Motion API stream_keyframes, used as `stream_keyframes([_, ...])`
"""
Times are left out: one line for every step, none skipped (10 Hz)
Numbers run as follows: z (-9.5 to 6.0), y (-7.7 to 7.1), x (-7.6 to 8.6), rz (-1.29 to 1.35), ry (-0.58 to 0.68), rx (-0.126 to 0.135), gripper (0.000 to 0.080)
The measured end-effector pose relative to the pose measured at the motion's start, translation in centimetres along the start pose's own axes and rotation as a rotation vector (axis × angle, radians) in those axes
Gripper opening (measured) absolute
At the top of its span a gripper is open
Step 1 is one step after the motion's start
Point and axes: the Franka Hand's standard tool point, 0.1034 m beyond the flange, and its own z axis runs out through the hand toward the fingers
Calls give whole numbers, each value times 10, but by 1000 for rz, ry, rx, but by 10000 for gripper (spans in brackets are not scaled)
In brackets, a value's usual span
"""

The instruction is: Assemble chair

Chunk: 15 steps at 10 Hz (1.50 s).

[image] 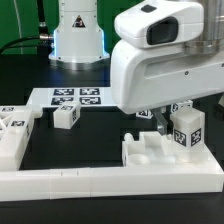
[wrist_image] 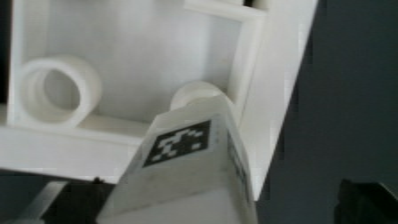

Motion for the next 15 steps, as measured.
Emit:
stream_keyframes([0, 2, 0, -60, -1, 0, 648])
stream_keyframes([2, 3, -1, -58, -3, 0, 648])
stream_keyframes([2, 3, -1, -57, -3, 0, 521])
stream_keyframes([2, 3, -1, -57, -3, 0, 388])
stream_keyframes([2, 3, -1, -56, -3, 0, 388])
stream_keyframes([2, 3, -1, -56, -3, 0, 288])
stream_keyframes([2, 3, -1, -55, -3, 1, 288])
stream_keyframes([2, 3, -1, -25, -3, 3, 288])
stream_keyframes([2, 3, -1, 2, -2, 4, 288])
stream_keyframes([2, 2, -1, 43, -3, 4, 288])
stream_keyframes([2, 2, -1, 206, -3, 3, 288])
stream_keyframes([3, 2, -2, 314, -3, 3, 288])
stream_keyframes([3, 3, -2, 417, -2, 7, 288])
stream_keyframes([3, 3, -2, 534, -2, 8, 289])
stream_keyframes([3, 3, -2, 622, -3, 8, 289])
